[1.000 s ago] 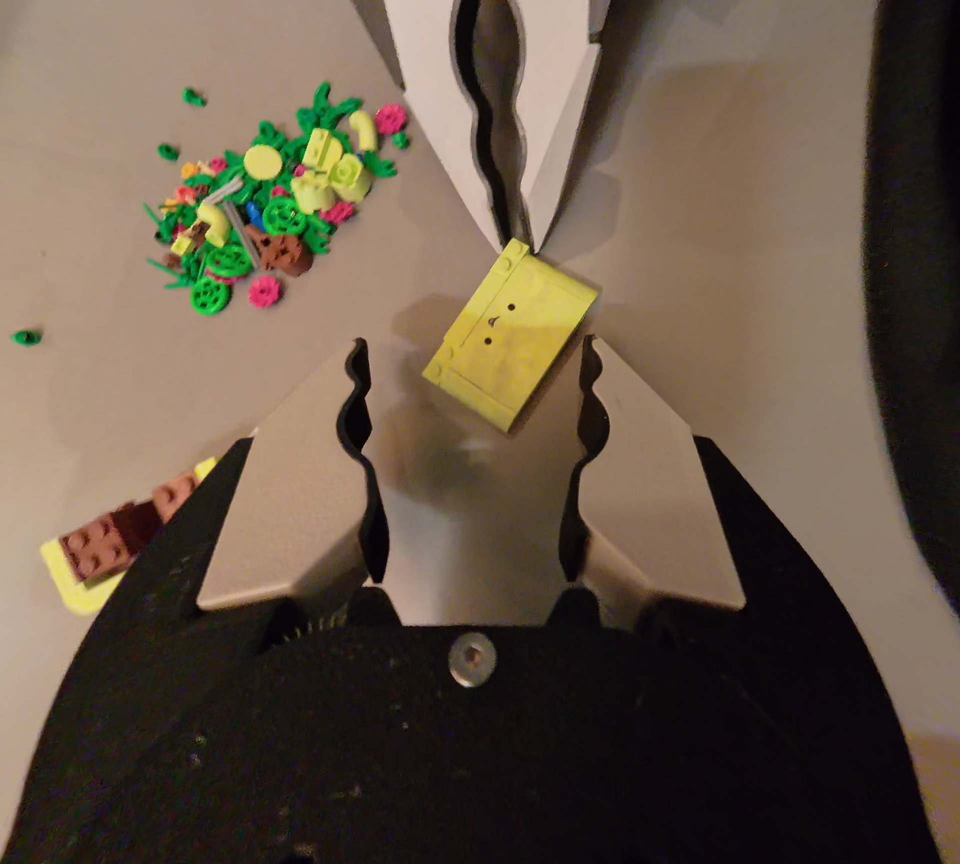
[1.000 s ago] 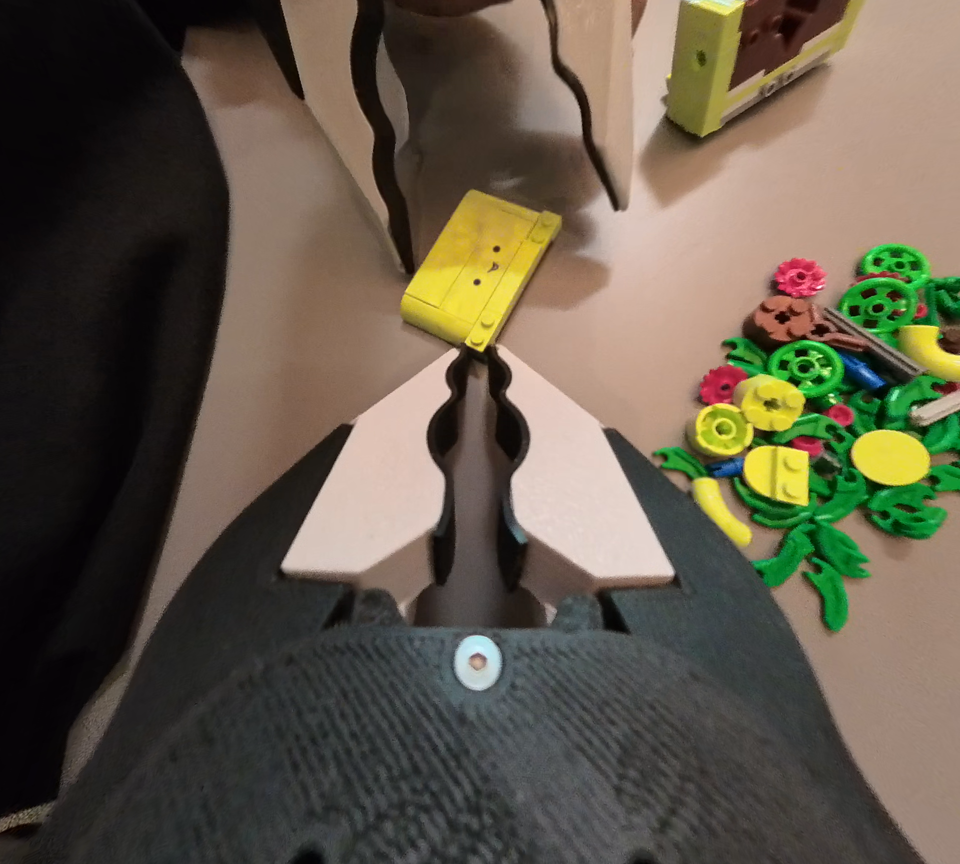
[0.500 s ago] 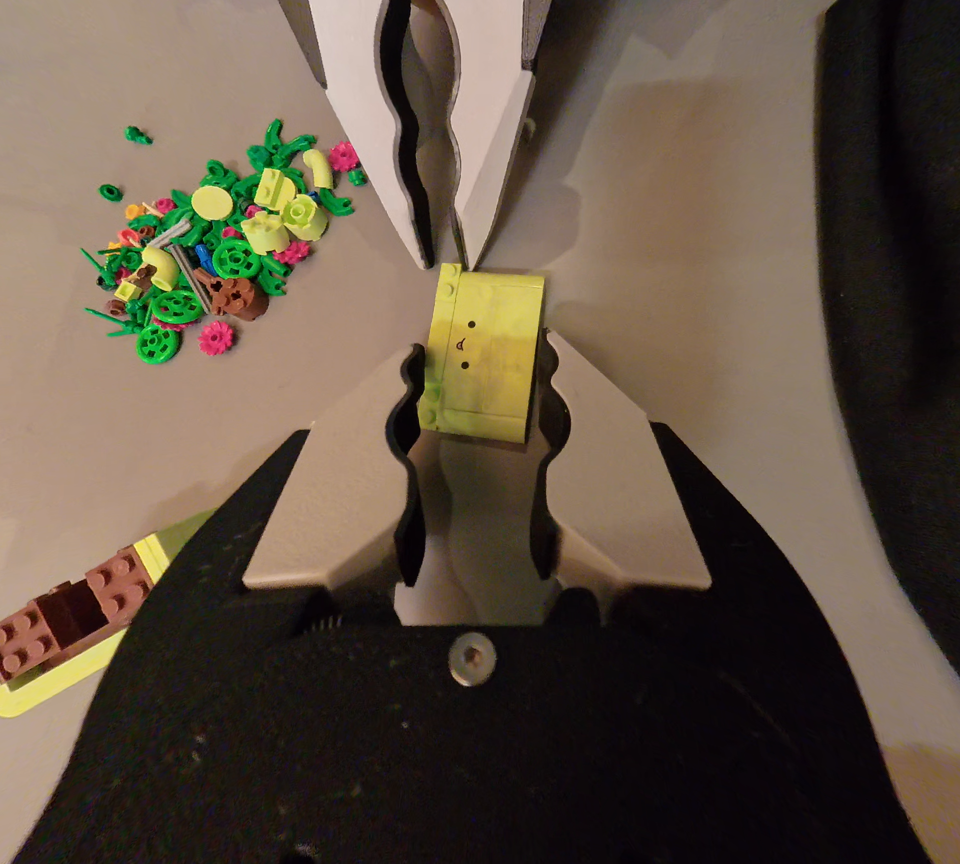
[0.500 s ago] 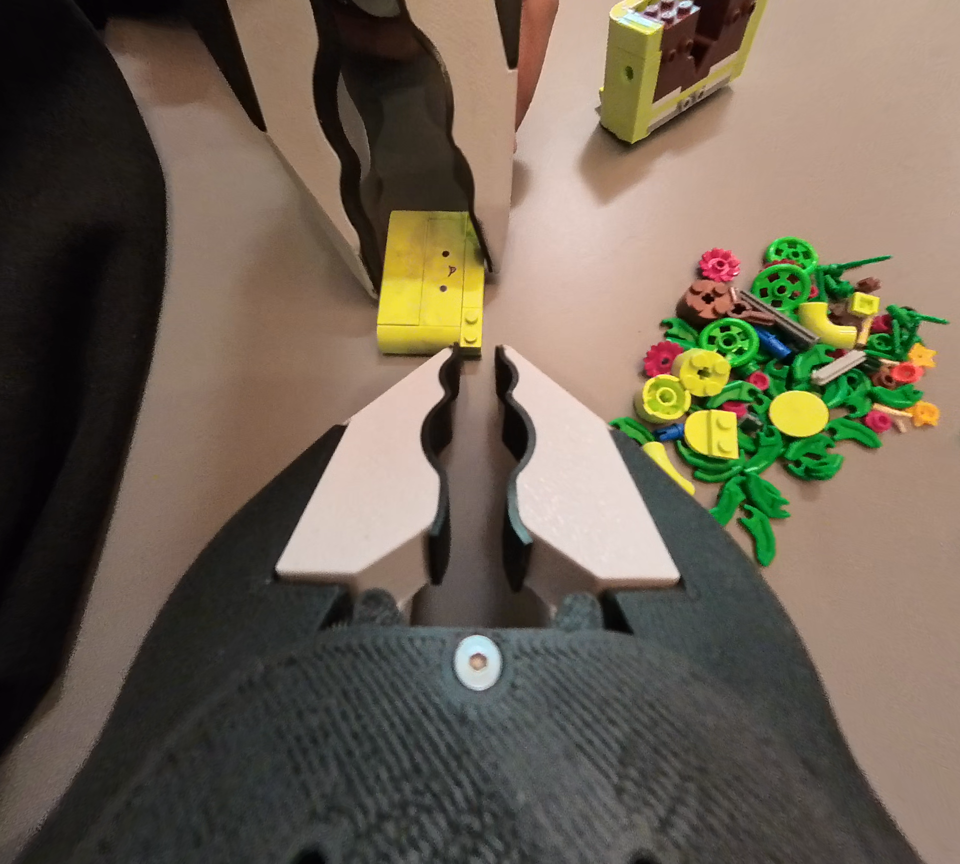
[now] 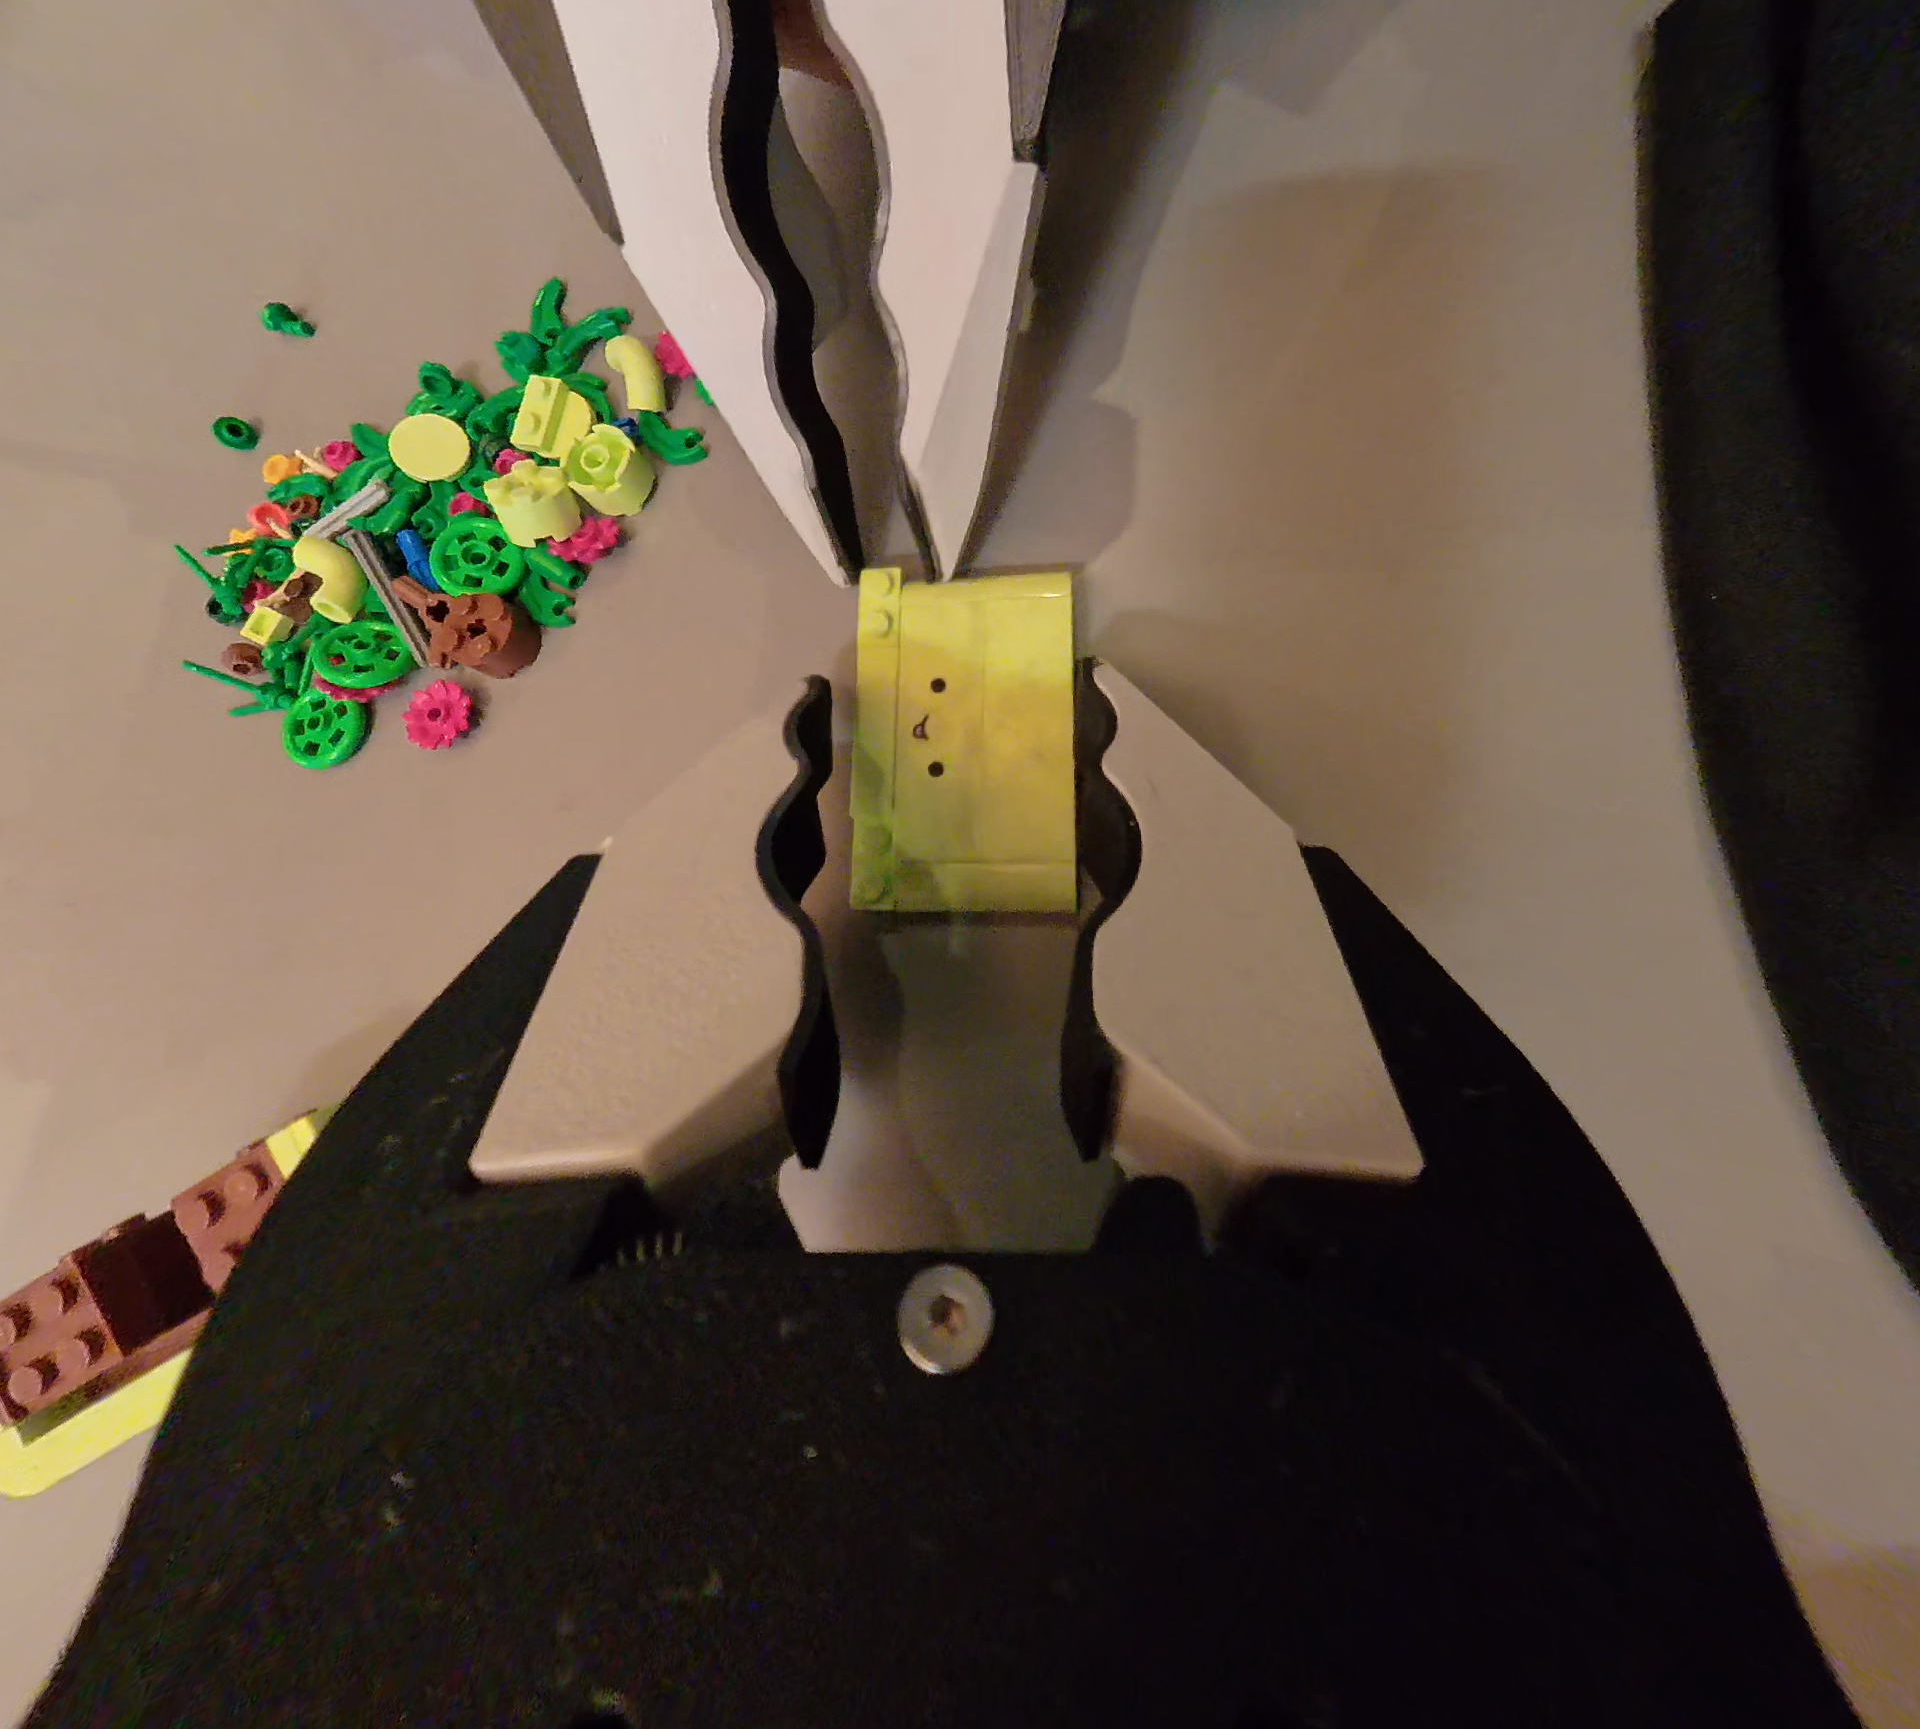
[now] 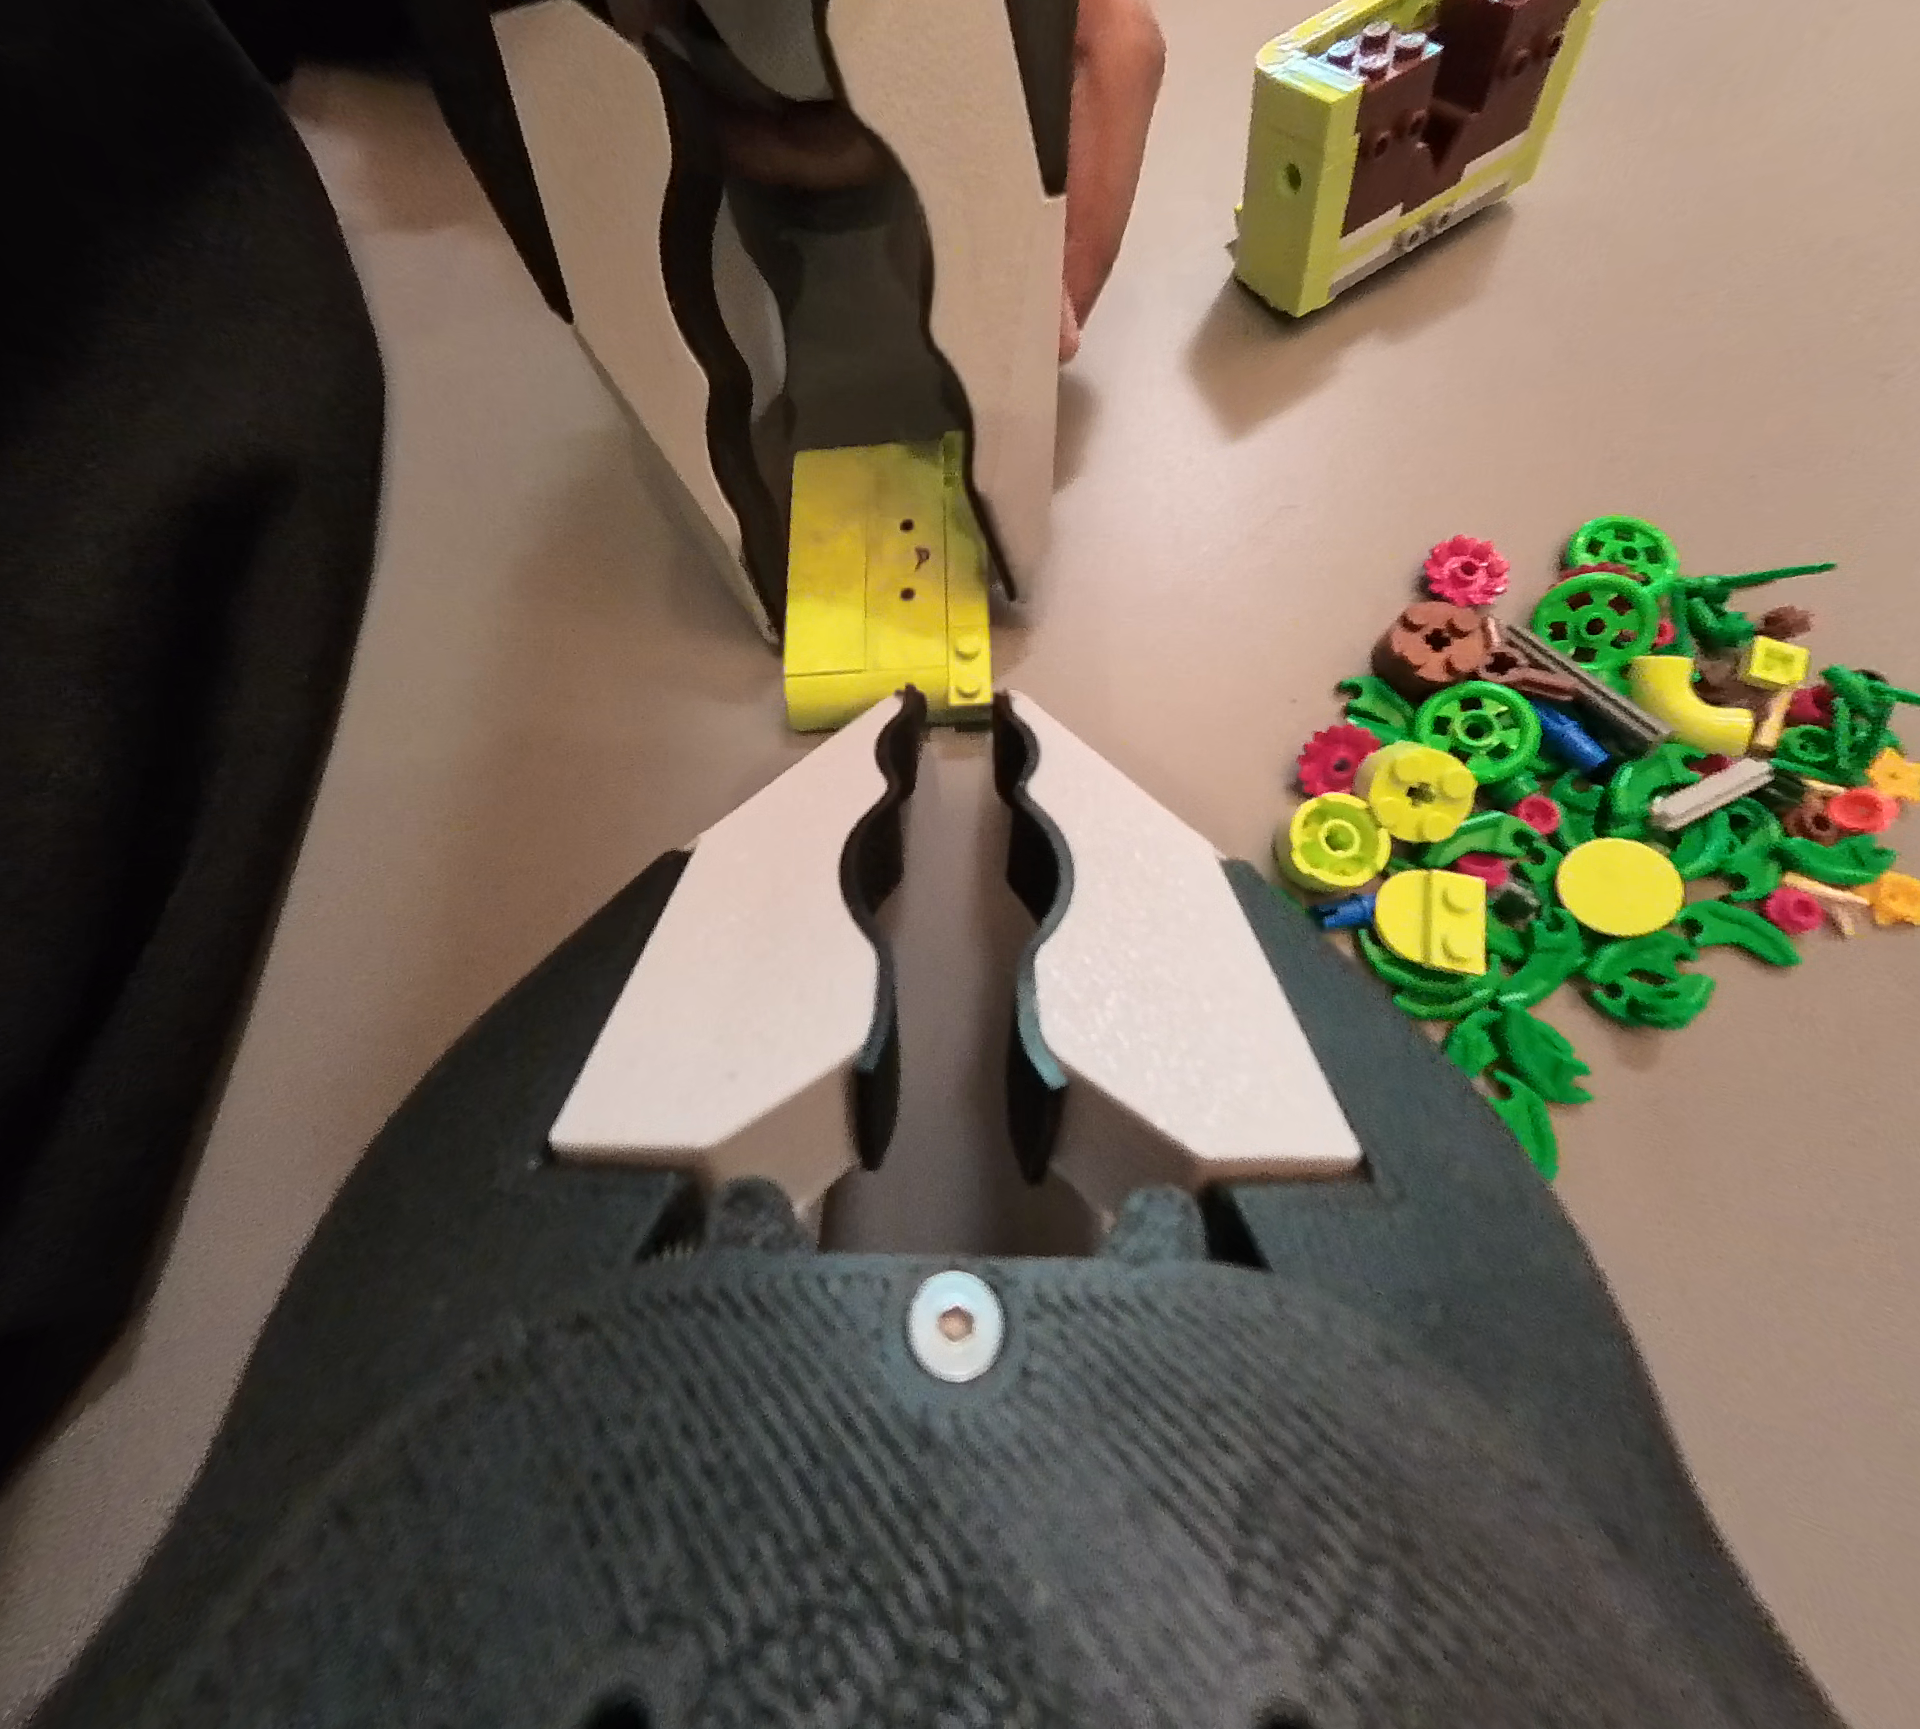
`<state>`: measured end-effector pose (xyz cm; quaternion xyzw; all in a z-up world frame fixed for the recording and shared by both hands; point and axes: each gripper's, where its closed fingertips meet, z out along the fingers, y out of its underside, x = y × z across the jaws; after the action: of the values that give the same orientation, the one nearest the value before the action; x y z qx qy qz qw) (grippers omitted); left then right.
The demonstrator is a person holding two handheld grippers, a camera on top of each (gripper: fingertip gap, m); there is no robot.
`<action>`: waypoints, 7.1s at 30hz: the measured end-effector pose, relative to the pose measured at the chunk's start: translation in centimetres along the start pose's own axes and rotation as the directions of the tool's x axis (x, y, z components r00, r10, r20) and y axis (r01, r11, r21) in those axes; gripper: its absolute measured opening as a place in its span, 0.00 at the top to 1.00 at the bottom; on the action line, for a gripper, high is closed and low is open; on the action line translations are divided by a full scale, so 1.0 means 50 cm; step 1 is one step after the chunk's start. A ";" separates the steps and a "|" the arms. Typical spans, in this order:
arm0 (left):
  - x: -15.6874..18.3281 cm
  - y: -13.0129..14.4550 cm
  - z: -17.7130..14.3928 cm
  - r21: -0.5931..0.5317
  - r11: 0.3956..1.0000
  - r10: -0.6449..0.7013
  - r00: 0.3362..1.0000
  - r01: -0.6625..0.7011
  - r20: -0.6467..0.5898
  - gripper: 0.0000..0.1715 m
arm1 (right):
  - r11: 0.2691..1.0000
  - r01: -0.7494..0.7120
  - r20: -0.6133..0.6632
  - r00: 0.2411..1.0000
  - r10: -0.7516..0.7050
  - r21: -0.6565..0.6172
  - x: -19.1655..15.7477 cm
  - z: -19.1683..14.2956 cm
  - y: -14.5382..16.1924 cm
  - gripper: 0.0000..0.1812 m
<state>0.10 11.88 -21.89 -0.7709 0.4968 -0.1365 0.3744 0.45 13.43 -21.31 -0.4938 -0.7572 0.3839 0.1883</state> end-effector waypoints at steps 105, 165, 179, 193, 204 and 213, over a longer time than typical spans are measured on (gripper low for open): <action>0.024 -0.002 0.000 -0.002 1.000 0.003 0.998 -0.004 -0.065 0.76 | 0.982 -0.142 -0.425 0.887 0.182 0.123 0.168 -0.091 0.001 0.96; 0.025 0.019 -0.026 0.027 0.867 -0.454 0.769 0.497 0.450 0.53 | 0.999 -0.001 0.269 0.963 0.014 -0.047 -0.124 0.005 0.009 0.85; 0.059 -0.005 0.004 -0.039 0.960 -0.274 0.957 0.278 0.091 0.62 | 0.994 0.098 0.141 0.985 -0.104 0.049 -0.078 -0.003 -0.013 0.84; 0.058 -0.010 0.011 -0.042 0.978 -0.205 0.979 0.204 -0.009 0.62 | 0.982 0.187 0.094 0.978 -0.187 0.011 -0.087 0.006 -0.003 0.80; 0.062 -0.011 0.011 -0.041 0.979 -0.199 0.980 0.198 -0.021 0.62 | 0.992 0.126 0.076 0.989 -0.127 0.019 -0.075 0.002 -0.006 1.00; 0.062 -0.011 0.011 -0.042 0.980 -0.193 0.981 0.193 -0.015 0.62 | 0.996 0.080 0.070 0.994 -0.082 0.029 -0.062 -0.014 0.001 0.81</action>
<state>2.22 9.56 -22.38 -0.8216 0.4259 -0.1696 0.3389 2.33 10.96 -20.62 -0.4461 -0.7778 0.4031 0.1829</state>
